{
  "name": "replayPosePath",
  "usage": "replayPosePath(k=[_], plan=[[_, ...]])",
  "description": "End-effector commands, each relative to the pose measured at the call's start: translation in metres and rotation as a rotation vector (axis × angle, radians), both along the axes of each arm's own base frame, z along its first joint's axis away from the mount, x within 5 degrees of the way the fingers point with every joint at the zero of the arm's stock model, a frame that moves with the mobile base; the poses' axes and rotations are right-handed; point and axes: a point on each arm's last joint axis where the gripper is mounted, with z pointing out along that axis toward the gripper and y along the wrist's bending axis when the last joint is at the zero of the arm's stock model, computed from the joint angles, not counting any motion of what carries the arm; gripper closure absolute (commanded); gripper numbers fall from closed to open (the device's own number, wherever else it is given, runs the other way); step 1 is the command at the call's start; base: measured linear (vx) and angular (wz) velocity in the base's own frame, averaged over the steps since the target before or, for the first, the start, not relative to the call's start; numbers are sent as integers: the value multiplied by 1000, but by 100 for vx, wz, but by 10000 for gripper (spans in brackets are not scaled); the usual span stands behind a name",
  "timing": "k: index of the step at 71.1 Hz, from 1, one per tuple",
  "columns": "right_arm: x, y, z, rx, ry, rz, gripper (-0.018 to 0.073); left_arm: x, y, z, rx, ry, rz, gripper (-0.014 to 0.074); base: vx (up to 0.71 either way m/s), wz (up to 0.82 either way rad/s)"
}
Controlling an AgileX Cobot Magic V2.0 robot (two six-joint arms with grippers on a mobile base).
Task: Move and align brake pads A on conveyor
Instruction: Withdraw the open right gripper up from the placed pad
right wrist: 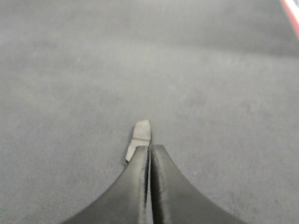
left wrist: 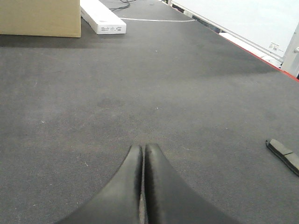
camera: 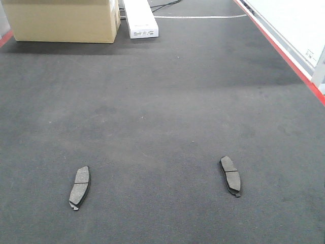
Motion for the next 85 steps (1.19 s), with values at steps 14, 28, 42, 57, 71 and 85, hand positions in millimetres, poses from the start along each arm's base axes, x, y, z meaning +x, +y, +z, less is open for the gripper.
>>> replayPosePath(k=[14,28,42,57,71,85], plan=[[-19,-4,4,14,-211,-12,568,1,-1,15,-28,-97,-9,604,0,0],[-19,-4,5,17,-214,-13,568,1,-1,15,-28,-97,-9,604,0,0],[-19,-4,5,17,-213,-12,568,1,-1,15,-28,-97,-9,604,0,0],[-19,-4,5,17,-213,-12,568,1,-1,15,-28,-97,-9,603,0,0],[-19,-4,5,17,-213,-12,568,1,-1,15,-28,-97,-9,603,0,0],[-19,-4,5,17,-213,-12,568,1,-1,15,-28,-97,-9,603,0,0]])
